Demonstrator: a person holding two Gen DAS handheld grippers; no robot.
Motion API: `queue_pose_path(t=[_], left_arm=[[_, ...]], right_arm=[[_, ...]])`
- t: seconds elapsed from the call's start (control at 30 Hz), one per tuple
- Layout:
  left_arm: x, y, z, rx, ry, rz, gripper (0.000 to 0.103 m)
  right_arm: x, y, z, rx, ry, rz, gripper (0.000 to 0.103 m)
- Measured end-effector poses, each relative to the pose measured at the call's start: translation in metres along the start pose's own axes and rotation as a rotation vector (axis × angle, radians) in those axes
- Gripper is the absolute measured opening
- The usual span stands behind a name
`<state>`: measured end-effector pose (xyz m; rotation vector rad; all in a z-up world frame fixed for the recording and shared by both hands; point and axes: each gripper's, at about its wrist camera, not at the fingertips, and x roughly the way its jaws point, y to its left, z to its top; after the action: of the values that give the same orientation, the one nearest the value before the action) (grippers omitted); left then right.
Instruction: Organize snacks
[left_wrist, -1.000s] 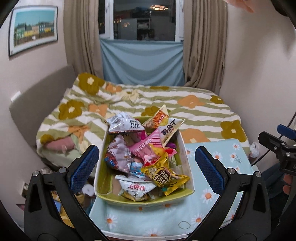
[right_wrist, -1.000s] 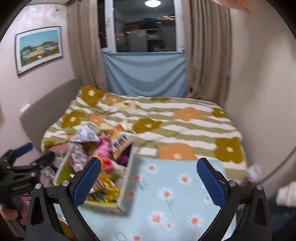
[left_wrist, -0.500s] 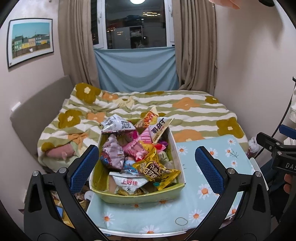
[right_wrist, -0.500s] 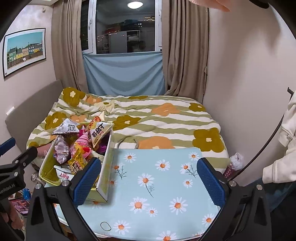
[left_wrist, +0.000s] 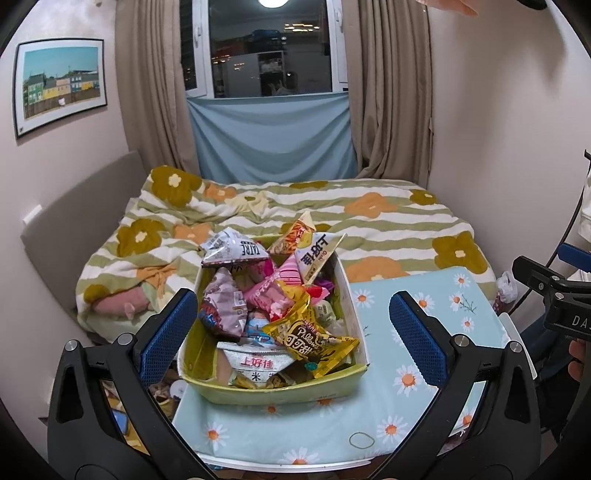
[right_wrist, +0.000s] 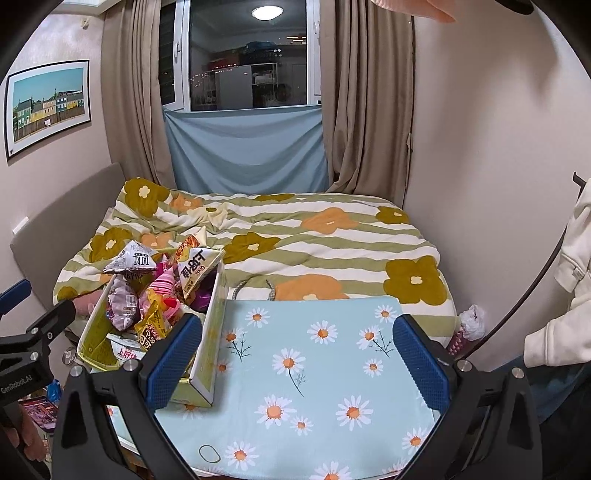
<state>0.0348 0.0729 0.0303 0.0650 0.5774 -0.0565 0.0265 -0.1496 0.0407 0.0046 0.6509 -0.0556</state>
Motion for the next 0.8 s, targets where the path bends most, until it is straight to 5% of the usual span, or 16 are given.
queue_pose_path(t=[0.8], left_arm=[[-0.0013, -0.0061, -0.0009, -0.013, 0.01, 0.012, 0.103]], right_arm=[[0.0022, -0.0057, 0.0047, 0.006, -0.001, 0.004, 0.103]])
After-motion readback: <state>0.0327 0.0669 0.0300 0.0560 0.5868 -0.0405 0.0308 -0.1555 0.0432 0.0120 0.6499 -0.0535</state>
